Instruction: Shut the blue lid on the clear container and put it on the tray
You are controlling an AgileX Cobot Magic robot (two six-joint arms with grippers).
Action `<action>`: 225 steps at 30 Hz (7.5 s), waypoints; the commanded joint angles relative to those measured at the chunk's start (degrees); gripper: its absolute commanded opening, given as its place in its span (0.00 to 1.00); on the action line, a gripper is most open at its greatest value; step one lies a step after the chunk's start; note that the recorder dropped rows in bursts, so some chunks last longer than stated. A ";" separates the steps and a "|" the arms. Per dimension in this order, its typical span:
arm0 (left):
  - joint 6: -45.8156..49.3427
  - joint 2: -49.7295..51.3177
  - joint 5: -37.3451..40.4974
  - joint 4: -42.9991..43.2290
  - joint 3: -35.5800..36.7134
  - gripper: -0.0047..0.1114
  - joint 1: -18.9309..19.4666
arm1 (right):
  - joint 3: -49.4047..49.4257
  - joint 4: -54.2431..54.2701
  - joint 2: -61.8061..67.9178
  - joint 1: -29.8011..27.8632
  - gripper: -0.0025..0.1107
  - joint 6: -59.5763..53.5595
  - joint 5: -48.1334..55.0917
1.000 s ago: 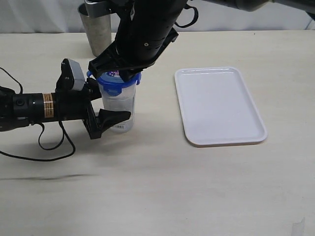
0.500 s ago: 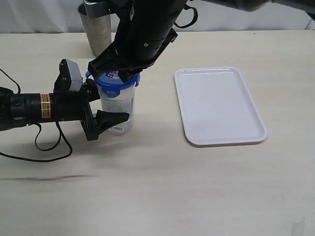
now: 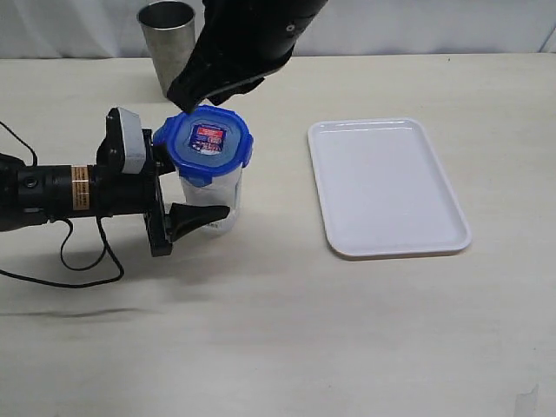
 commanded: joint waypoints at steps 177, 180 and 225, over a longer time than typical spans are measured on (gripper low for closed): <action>10.64 -2.11 6.04 -26.84 -0.16 0.04 -10.00 | -20.79 -26.23 21.03 10.50 0.32 27.24 11.12; 10.41 -2.11 6.04 -26.84 -0.16 0.04 -10.00 | -20.79 -26.54 18.24 10.10 0.32 27.24 11.12; 1.21 3.86 -2.86 -17.93 -4.55 0.04 -10.00 | 4.29 -8.41 6.09 -13.66 0.06 17.53 1.10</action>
